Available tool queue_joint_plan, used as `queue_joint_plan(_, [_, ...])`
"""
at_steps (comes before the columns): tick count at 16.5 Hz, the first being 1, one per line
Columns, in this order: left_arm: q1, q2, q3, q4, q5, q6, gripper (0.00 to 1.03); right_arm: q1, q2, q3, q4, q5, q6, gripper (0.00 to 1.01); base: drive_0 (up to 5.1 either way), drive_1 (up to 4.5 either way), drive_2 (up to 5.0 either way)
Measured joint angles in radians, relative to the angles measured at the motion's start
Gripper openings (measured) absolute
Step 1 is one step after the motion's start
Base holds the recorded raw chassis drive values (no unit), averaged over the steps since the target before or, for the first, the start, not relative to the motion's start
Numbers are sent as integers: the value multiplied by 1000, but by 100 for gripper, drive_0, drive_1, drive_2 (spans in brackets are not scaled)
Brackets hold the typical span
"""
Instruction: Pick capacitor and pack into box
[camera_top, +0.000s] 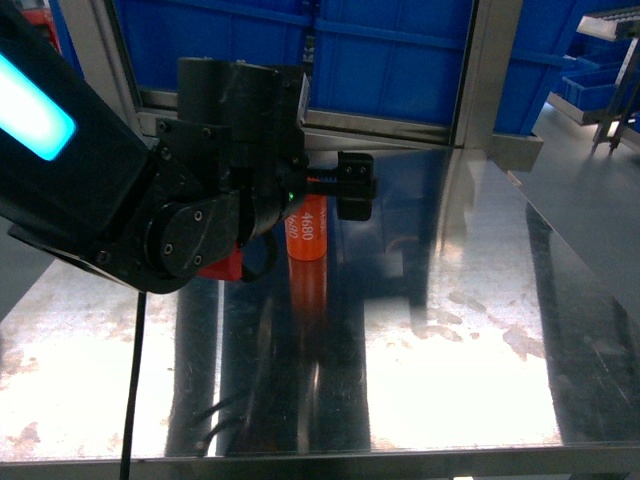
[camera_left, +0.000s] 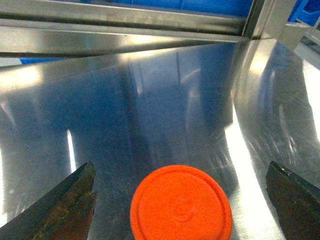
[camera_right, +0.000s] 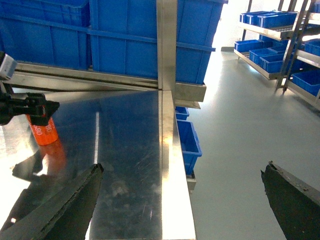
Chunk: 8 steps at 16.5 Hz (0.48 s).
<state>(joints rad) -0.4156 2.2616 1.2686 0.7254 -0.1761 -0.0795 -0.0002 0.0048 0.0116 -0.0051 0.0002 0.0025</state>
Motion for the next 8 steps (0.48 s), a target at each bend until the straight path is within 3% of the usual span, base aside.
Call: queue_joint_plan(8, [8,171,143,-76,-52,-32,96,0,0,0,0,0,0,98,0,0,0])
